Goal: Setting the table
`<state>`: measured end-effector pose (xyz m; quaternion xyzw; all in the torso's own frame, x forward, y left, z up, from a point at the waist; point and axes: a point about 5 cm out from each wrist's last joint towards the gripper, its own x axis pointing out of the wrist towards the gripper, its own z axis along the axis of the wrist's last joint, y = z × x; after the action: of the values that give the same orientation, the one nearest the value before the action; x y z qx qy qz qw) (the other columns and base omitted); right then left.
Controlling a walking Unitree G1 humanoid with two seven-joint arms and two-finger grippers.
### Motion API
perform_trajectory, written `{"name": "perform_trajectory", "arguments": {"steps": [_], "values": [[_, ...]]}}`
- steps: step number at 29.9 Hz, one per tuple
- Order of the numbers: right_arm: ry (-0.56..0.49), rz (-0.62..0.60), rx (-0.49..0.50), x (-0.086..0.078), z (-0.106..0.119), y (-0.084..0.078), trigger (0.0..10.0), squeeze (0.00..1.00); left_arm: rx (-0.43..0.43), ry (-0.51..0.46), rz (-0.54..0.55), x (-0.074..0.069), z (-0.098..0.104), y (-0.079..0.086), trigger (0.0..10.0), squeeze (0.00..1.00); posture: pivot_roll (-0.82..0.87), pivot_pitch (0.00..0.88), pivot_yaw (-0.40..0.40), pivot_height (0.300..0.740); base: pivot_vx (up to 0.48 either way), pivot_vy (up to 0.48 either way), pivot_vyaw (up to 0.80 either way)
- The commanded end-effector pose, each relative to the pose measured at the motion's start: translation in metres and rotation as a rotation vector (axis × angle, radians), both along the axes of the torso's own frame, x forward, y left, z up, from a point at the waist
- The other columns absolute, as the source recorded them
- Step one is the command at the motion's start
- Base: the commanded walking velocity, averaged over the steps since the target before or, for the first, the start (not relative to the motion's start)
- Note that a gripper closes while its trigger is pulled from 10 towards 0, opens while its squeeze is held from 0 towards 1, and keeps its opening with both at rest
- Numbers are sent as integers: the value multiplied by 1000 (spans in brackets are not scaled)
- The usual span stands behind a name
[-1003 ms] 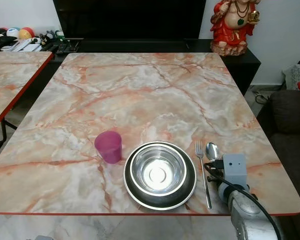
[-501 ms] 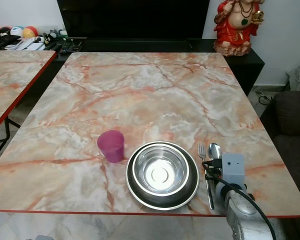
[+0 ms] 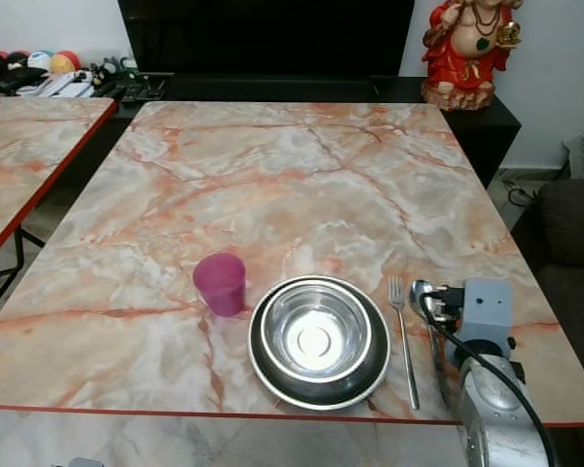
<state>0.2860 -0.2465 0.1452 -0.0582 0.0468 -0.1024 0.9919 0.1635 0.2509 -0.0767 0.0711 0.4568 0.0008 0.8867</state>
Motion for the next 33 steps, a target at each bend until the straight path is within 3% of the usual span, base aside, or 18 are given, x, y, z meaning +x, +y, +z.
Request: {"name": "perform_trajectory", "arguments": {"steps": [1, 8, 11, 15, 16, 20, 25, 29, 33], "values": [[-102, 30, 18, 1, 15, 5, 10000, 0, 10, 37, 6, -9, -3, 5, 10000, 0, -110, 81, 44, 740, 0, 0, 0], [-115, 88, 3, 3, 10, 15, 10000, 0, 22, 27, 16, -6, 0, 9, 10000, 0, -94, 65, 35, 740, 0, 0, 0], [-174, 97, 46, 12, 13, 15, 10000, 0, 2, 14, 6, 5, 0, -3, 10000, 0, -142, 30, 38, 740, 0, 0, 0], [-178, 84, 28, 14, 12, 14, 10000, 0, -8, 4, 0, 10, 1, -10, 10000, 0, -179, 20, 43, 740, 0, 0, 0], [-227, 83, 21, 17, 21, 17, 10000, 0, -8, -1, -37, 17, 2, -15, 10000, 0, -375, 36, 132, 740, 0, 0, 0], [-297, 66, 0, 16, 34, 19, 10000, 0, 16, 25, -112, 18, 3, -16, 10000, 0, -461, 25, 223, 740, 0, 0, 0], [-350, 41, -8, 20, 43, 15, 10000, 0, 47, 32, -119, 21, 6, -8, 10000, 0, -510, 13, 257, 740, 0, 0, 0], [-361, 60, -35, 24, 47, 17, 10000, 0, 55, 35, -125, 22, 7, -6, 10000, 0, -503, 1, 240, 740, 0, 0, 0], [-376, 79, -27, 28, 54, 18, 10000, 0, 46, 12, -74, 24, 8, -7, 10000, 0, -379, 2, 194, 740, 0, 0, 0]]}}
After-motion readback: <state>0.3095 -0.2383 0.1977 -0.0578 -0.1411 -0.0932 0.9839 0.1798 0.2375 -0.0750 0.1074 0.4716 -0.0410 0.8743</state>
